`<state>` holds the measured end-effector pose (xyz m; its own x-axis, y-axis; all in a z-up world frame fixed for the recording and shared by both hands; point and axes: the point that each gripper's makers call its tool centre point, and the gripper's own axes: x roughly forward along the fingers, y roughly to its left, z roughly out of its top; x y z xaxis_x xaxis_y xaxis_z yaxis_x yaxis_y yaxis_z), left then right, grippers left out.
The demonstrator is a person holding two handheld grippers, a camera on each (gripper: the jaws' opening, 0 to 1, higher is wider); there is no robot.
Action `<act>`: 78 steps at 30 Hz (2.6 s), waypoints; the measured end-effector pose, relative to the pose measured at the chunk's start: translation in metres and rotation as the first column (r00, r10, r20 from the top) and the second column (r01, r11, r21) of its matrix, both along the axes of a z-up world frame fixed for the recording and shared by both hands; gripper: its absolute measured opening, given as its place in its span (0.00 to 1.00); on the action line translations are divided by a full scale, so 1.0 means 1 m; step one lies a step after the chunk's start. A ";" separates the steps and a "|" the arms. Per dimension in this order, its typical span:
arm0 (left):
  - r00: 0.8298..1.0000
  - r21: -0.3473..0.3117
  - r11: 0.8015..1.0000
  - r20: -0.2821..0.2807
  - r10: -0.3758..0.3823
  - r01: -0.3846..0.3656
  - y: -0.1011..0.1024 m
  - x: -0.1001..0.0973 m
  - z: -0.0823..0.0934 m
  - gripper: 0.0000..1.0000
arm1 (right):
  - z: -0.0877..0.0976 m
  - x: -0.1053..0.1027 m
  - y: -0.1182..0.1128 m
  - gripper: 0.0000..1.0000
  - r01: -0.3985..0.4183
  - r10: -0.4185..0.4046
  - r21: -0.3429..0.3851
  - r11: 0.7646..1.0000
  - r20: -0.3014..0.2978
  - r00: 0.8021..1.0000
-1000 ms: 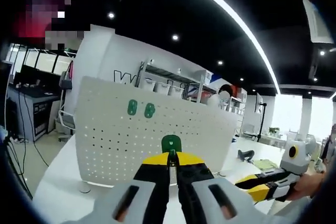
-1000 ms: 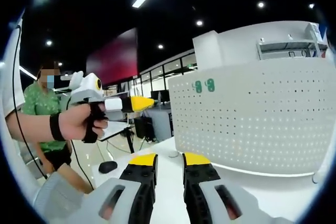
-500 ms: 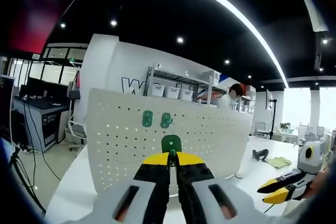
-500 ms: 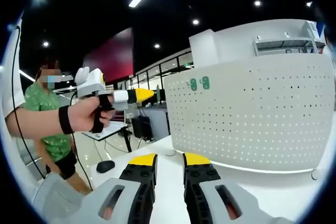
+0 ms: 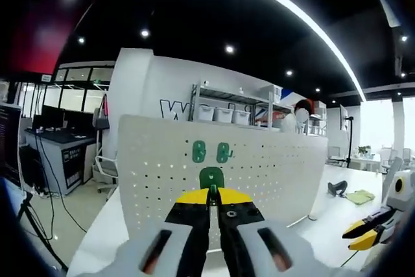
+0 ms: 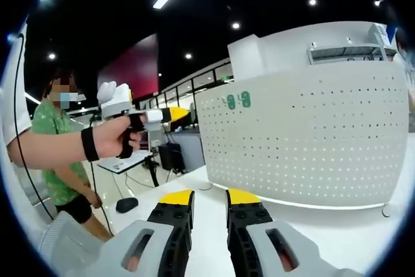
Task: Insert the hook assembly into the mounting plate slot until the hook locks in place.
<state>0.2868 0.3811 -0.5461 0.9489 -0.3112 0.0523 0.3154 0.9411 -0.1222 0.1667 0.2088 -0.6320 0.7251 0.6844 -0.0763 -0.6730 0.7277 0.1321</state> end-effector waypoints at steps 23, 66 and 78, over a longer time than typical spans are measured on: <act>0.997 0.046 0.996 0.037 0.072 -0.073 0.013 0.032 0.010 0.03 | -0.008 -0.001 -0.009 0.18 0.012 -0.012 -0.004 1.000 -0.026 1.000; 0.981 0.075 0.984 0.119 0.151 -0.161 0.028 0.100 0.024 0.03 | -0.024 0.008 -0.022 0.18 0.060 -0.061 -0.013 0.998 -0.072 0.996; 0.975 0.102 0.977 0.142 0.172 -0.187 0.030 0.116 0.028 0.03 | -0.028 0.011 -0.027 0.18 0.066 -0.068 -0.022 0.998 -0.080 0.994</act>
<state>0.4033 0.4111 -0.5182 0.9770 -0.1475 0.1543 0.1461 0.9891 0.0202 0.1780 0.1816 -0.6595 0.7602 0.6323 -0.1491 -0.6103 0.7738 0.1699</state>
